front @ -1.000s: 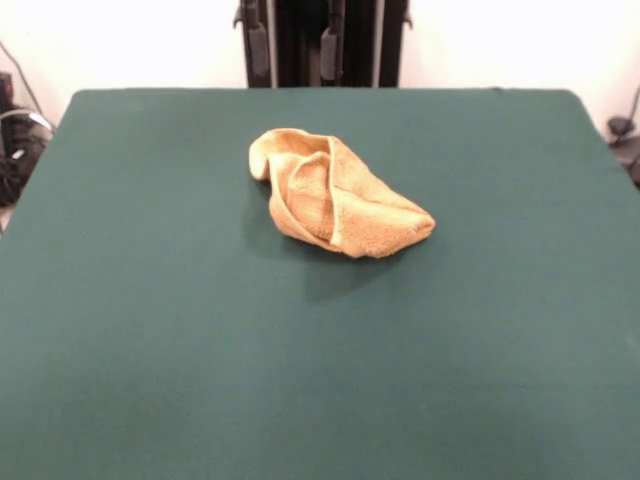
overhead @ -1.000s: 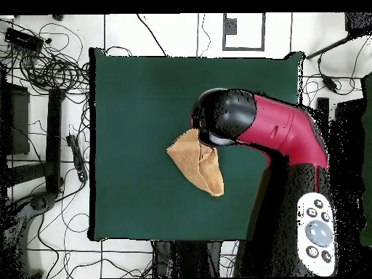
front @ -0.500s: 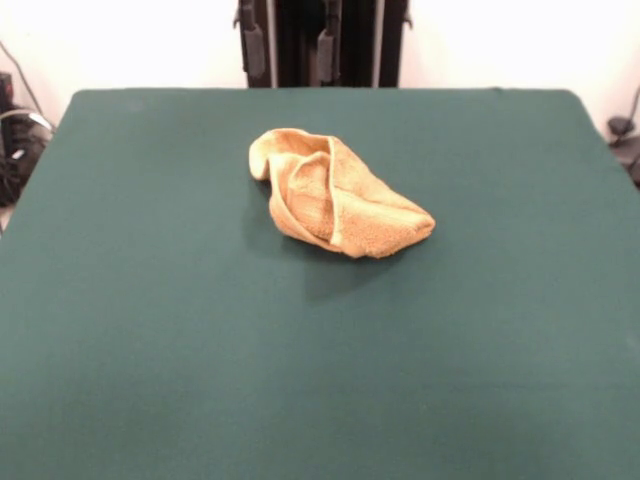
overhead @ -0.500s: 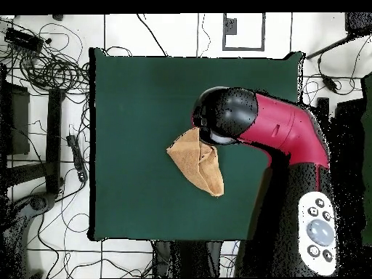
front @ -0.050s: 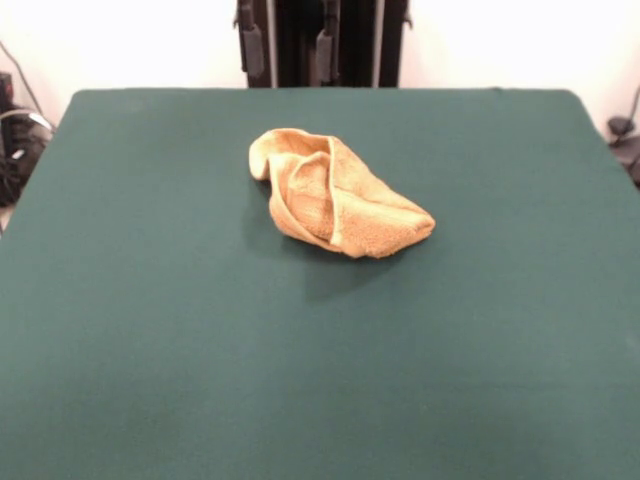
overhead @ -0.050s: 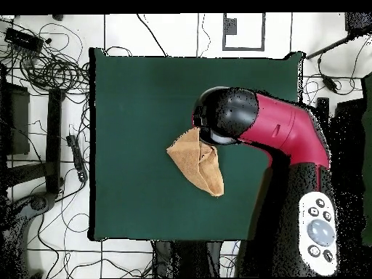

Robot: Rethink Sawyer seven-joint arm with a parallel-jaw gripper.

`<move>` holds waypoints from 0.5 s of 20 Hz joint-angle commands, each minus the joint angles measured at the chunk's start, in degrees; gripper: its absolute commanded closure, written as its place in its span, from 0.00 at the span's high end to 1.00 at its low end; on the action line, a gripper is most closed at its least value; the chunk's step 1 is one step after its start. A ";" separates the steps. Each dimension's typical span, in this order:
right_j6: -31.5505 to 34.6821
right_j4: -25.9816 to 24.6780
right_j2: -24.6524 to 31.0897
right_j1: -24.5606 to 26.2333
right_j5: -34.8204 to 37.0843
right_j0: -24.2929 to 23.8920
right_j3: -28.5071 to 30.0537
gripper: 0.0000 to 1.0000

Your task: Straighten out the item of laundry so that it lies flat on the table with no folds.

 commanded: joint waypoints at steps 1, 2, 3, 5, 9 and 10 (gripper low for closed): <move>5.60 0.24 5.46 5.14 -3.41 0.37 2.73 1.00; 5.65 0.28 5.46 5.16 -3.39 0.37 2.73 1.00; 5.70 0.32 5.46 5.17 -3.36 0.37 2.72 1.00; 5.86 0.43 5.50 5.27 -3.66 0.35 2.80 1.00; 5.86 0.78 5.96 5.74 -5.13 0.10 3.27 1.00; 5.72 0.75 6.05 5.90 -5.32 0.04 3.32 1.00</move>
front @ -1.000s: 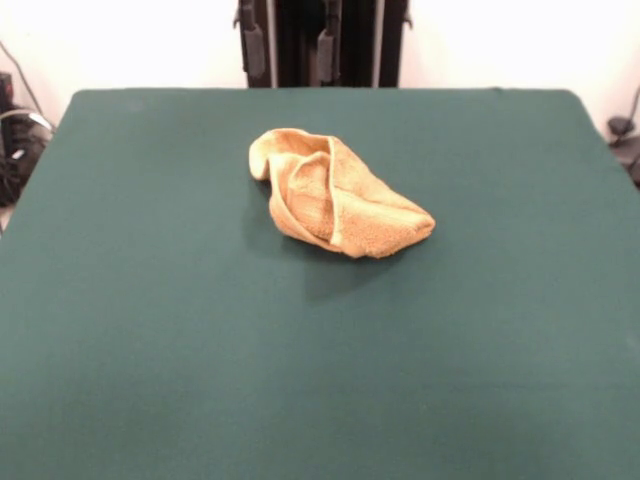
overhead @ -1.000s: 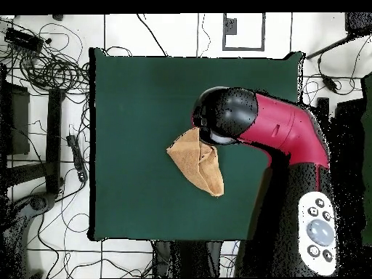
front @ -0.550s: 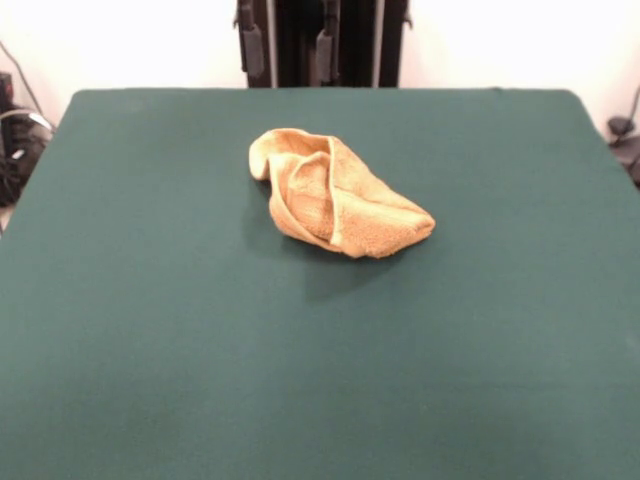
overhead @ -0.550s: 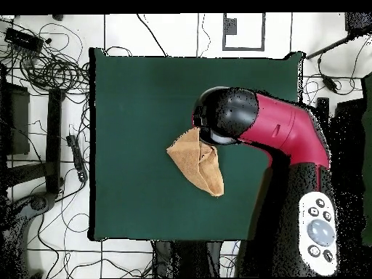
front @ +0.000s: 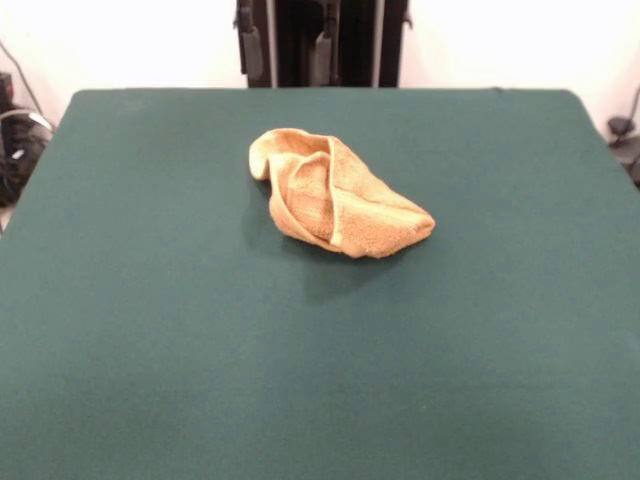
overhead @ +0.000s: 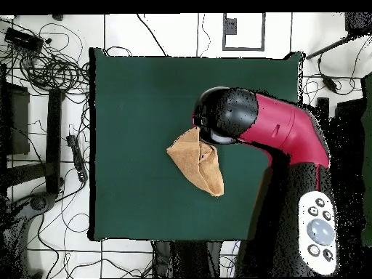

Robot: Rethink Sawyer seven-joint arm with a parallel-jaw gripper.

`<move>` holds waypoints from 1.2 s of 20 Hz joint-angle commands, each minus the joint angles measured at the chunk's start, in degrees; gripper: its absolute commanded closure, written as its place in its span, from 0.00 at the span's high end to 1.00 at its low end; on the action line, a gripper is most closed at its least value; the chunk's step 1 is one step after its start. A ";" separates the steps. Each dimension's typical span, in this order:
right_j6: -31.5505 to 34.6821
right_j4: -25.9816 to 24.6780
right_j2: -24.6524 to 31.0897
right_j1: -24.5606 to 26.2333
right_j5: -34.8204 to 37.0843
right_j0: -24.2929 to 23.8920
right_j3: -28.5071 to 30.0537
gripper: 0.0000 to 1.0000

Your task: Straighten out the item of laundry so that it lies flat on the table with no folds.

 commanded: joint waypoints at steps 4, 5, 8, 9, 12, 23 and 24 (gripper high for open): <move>5.52 0.69 6.26 6.27 -5.81 -0.07 3.70 1.00; 5.62 0.76 6.29 6.36 -6.03 -0.08 3.83 1.00; 6.14 0.98 6.26 6.61 -6.95 -0.06 4.05 1.00; 6.25 0.90 6.15 6.73 -7.20 0.01 3.96 1.00; 6.41 0.78 5.87 6.88 -7.33 0.21 3.70 1.00; 6.24 1.08 5.90 6.70 -6.72 0.13 3.76 1.00; 6.18 1.06 5.94 6.64 -6.74 0.11 3.88 1.00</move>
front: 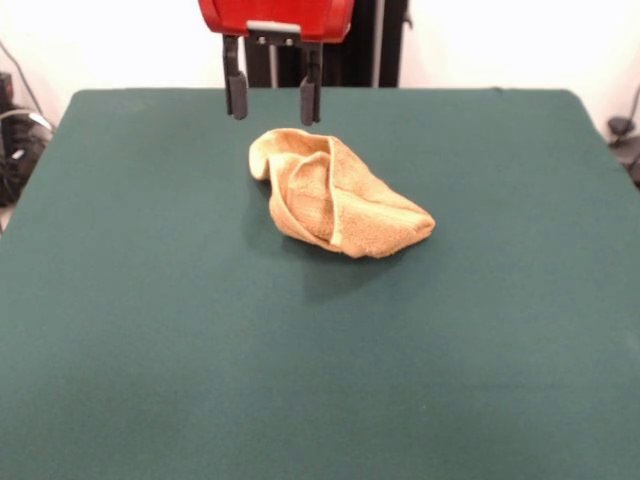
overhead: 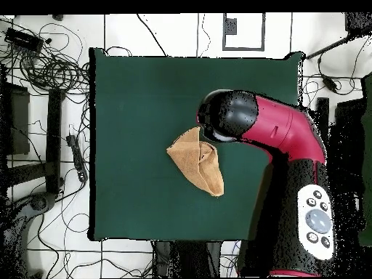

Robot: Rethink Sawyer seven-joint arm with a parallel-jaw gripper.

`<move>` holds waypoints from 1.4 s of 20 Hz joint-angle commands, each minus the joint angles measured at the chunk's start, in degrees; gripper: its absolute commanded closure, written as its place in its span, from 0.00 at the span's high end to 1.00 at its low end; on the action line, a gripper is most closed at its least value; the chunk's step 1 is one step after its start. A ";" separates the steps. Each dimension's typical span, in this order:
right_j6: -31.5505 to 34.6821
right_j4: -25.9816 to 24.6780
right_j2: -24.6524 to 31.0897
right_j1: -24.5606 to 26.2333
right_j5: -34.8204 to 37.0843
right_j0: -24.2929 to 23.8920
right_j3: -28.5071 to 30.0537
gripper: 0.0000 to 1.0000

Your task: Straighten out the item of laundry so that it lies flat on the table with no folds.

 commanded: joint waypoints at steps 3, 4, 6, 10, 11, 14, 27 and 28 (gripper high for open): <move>6.16 0.91 5.84 4.04 -2.10 0.87 3.75 1.00; 6.15 0.90 5.83 4.04 -2.08 0.87 3.72 1.00; 6.15 0.96 5.83 4.11 -1.55 0.85 3.38 1.00; 6.14 0.76 5.47 4.13 0.33 1.04 1.87 1.00; 6.28 0.80 5.37 4.20 1.00 1.07 1.35 1.00; 6.62 0.99 5.24 4.32 2.01 1.03 -0.09 1.00; 8.25 0.98 4.35 4.38 1.99 1.62 -1.14 1.00; 8.21 0.91 4.33 4.41 2.04 1.66 -1.21 1.00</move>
